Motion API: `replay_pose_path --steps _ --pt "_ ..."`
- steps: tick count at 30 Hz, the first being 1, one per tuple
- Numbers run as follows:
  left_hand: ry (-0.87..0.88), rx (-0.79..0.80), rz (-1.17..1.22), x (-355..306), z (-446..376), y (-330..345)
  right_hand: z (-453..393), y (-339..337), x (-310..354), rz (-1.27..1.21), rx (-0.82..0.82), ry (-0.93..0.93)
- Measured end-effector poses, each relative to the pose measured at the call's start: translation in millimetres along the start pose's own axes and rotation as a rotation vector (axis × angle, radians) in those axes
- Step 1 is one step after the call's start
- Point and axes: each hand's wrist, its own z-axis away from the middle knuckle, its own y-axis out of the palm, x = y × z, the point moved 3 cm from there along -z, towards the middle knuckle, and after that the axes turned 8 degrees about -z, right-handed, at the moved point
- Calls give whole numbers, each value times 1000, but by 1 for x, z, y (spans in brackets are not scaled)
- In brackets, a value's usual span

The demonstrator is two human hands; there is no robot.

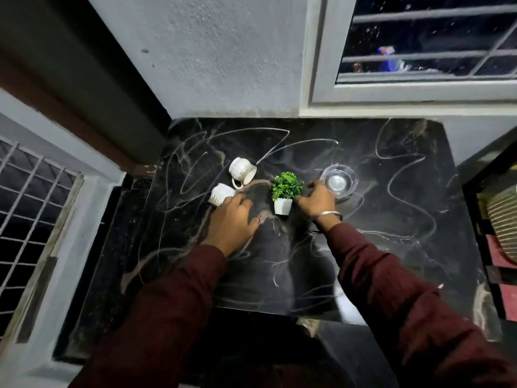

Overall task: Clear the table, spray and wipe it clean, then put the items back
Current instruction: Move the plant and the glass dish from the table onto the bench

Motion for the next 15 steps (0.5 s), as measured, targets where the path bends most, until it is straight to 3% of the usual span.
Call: replay_pose_path --steps 11,15 --pt "-175 71 480 34 -52 37 -17 82 -1 179 -71 104" --pt "-85 236 422 22 -61 52 -21 85 0 210 -116 75"
